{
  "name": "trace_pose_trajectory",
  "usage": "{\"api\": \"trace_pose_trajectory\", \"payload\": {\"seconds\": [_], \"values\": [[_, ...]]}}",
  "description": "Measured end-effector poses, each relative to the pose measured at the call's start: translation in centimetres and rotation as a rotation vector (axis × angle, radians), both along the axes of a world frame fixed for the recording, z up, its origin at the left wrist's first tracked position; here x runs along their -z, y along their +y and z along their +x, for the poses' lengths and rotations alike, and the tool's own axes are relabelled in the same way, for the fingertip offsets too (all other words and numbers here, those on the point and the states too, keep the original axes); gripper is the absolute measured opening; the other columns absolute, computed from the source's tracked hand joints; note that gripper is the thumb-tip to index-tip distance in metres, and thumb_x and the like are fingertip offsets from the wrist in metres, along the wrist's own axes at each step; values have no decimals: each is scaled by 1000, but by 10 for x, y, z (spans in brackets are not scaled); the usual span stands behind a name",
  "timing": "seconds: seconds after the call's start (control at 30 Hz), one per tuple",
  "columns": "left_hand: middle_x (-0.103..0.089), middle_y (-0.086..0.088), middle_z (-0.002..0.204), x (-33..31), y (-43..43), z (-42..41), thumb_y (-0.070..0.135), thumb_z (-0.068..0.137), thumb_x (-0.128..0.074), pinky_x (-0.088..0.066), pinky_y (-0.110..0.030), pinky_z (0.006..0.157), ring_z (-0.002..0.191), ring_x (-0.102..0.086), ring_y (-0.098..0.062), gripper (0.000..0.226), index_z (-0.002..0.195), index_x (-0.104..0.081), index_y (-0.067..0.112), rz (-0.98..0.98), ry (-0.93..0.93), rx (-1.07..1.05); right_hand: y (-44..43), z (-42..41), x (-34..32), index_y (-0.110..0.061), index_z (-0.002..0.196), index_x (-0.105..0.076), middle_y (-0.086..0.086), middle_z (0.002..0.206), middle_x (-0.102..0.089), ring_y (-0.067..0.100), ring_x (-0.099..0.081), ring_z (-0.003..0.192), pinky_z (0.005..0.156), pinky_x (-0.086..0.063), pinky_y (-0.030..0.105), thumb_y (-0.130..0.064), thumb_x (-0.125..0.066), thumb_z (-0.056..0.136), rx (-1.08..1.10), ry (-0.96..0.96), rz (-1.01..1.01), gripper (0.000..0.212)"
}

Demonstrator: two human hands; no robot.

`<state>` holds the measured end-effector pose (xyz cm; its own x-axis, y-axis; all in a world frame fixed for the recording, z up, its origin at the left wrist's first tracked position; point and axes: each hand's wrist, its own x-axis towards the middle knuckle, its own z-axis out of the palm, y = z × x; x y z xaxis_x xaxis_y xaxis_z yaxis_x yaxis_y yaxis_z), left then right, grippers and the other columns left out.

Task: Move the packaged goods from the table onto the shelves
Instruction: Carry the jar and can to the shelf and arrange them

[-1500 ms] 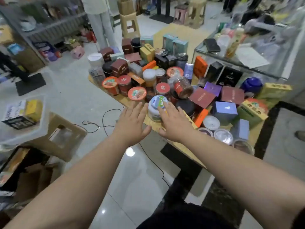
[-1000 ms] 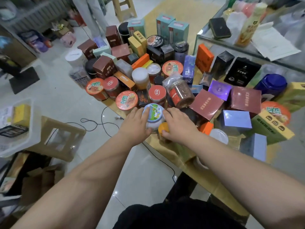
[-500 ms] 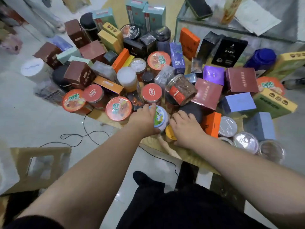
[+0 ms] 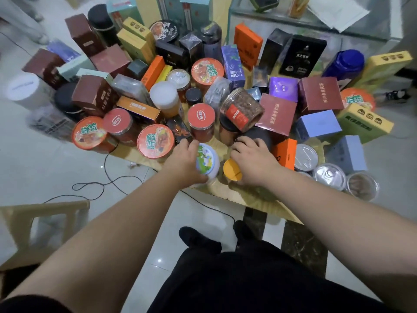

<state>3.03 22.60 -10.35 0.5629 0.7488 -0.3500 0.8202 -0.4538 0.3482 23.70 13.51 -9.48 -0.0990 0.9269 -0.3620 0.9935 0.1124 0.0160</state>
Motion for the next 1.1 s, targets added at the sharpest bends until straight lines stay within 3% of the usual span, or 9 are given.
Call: {"api": "trace_pose_trajectory", "payload": {"seconds": [0.13, 0.27, 0.4, 0.47, 0.57, 0.67, 0.83, 0.97, 1.1], "values": [[-37, -2, 123, -7, -18, -23, 48, 58, -90, -47, -31, 84, 113, -48, -24, 106, 145, -37, 16, 19, -63, -171, 4, 7, -1, -21, 131, -52, -1, 140, -49, 25, -26, 143, 116, -20, 56, -64, -75, 69, -22, 63, -14, 79], [-34, 1, 121, -19, -31, -42, 51, 61, -89, -43, -26, 83, 112, -46, -19, 109, 149, -34, 19, 30, -77, -305, 17, 7, -9, -21, 123, -53, 2, 124, -59, 26, -41, 134, 117, -19, 55, -62, -76, 66, -4, 197, -31, 74], [-35, 1, 136, -41, -45, -54, 51, 63, -89, -42, -26, 85, 110, -39, -10, 111, 153, -30, 22, 27, -75, -439, 30, 4, -23, -22, 130, -49, 2, 106, -57, 27, -56, 106, 92, -43, 40, -52, -80, 66, -2, 385, 7, 77], [-36, 3, 131, -55, -54, -62, 48, 63, -90, -41, -26, 84, 107, -41, -10, 108, 151, -32, 25, 35, -93, -521, 35, -3, -34, -24, 131, -50, -1, 105, -54, 21, -53, 97, 79, -46, 35, -47, -83, 65, 8, 523, 5, 77], [-37, 5, 122, -74, -75, -78, 40, 63, -91, -41, -26, 85, 108, -45, -12, 100, 147, -38, 29, 81, -204, -651, 42, -17, -46, -29, 125, -52, -6, 110, -57, 17, -55, 98, 78, -46, 33, -40, -86, 64, 20, 775, -35, 70], [-38, 5, 121, -94, -101, -98, 35, 67, -90, -38, -22, 87, 107, -44, -9, 91, 145, -43, 29, 135, -288, -770, 46, -36, -55, -31, 125, -55, -8, 116, -60, 12, -59, 103, 80, -48, 26, -24, -87, 71, 67, 1088, -182, 63], [-49, 9, 128, -126, -158, -136, 42, 53, -80, -42, -15, 93, 113, -53, -6, 92, 141, -51, 37, 154, -519, -1042, 39, -101, -71, -25, 113, -63, 4, 107, -66, 23, -65, 100, 77, -56, 38, -14, -73, 79, 166, 1509, -483, 37], [-63, 8, 128, -144, -216, -175, 41, 50, -78, -50, -37, 104, 115, -62, -9, 77, 124, -60, 43, 187, -725, -1215, 20, -166, -84, -13, 103, -63, 8, 89, -70, 25, -68, 85, 75, -57, 41, -25, -68, 73, 137, 1588, -603, 33], [-63, 11, 118, -162, -284, -209, 32, 50, -76, -51, -20, 85, 98, -63, 2, 69, 117, -60, 33, 260, -897, -1367, -23, -232, -105, -13, 105, -58, 11, 91, -67, 25, -67, 81, 76, -56, 42, -33, -62, 70, 42, 1580, -736, 40]]}}
